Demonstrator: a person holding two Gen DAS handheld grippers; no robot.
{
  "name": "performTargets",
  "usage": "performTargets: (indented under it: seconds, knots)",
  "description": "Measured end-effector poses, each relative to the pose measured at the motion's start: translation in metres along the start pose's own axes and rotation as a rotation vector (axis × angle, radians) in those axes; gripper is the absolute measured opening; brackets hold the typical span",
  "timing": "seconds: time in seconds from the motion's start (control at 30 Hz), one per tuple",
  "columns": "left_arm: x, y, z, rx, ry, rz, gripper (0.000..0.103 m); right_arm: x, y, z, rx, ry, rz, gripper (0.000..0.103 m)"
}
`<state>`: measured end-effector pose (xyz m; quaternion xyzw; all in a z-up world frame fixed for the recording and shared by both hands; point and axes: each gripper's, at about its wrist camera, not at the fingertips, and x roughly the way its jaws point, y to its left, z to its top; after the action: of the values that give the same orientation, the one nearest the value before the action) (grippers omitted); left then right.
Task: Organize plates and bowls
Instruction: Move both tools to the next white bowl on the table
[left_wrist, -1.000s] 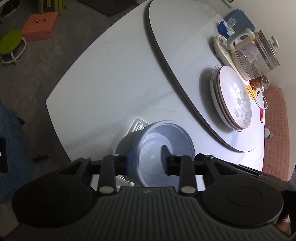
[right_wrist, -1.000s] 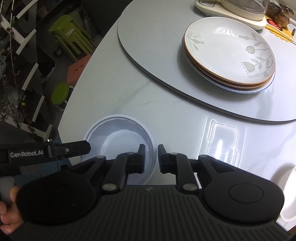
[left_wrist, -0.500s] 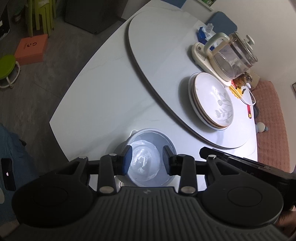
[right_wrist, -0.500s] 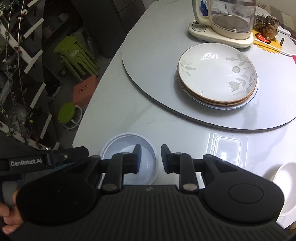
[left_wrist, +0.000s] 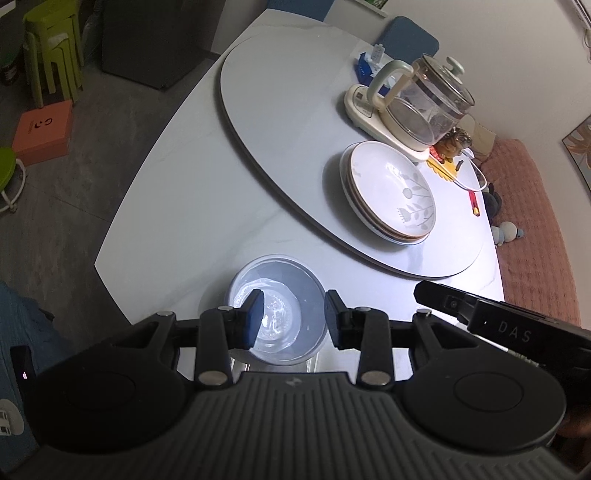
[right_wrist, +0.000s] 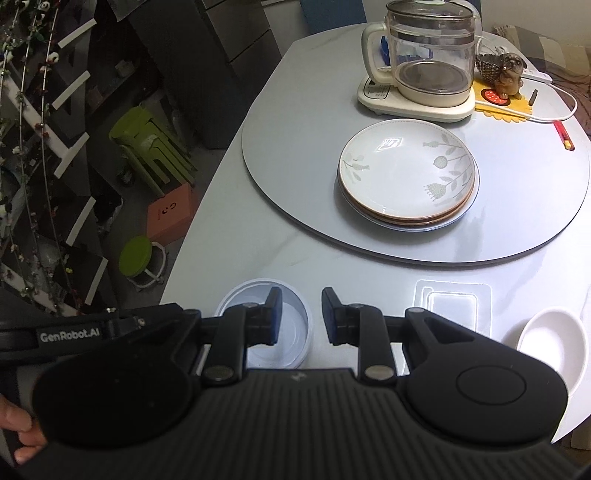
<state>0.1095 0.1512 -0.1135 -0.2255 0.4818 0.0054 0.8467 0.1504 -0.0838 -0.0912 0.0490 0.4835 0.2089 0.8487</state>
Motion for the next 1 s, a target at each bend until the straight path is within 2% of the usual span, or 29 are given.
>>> performTargets:
  seconds: [0.2, 0.53, 1.0]
  knots:
    - [-0.014, -0.013, -0.002, 0.038, -0.032, 0.007, 0.041, -0.022, -0.005, -0.001, 0.009, -0.049, 0.007, 0.028]
    - [-0.028, -0.052, -0.011, 0.070, -0.072, 0.016, 0.041, -0.055, -0.022, -0.001, -0.044, -0.102, -0.006, 0.028]
    - [-0.023, -0.117, -0.016, 0.113, -0.123, 0.012, 0.041, -0.084, -0.069, 0.003, -0.056, -0.152, -0.023, 0.028]
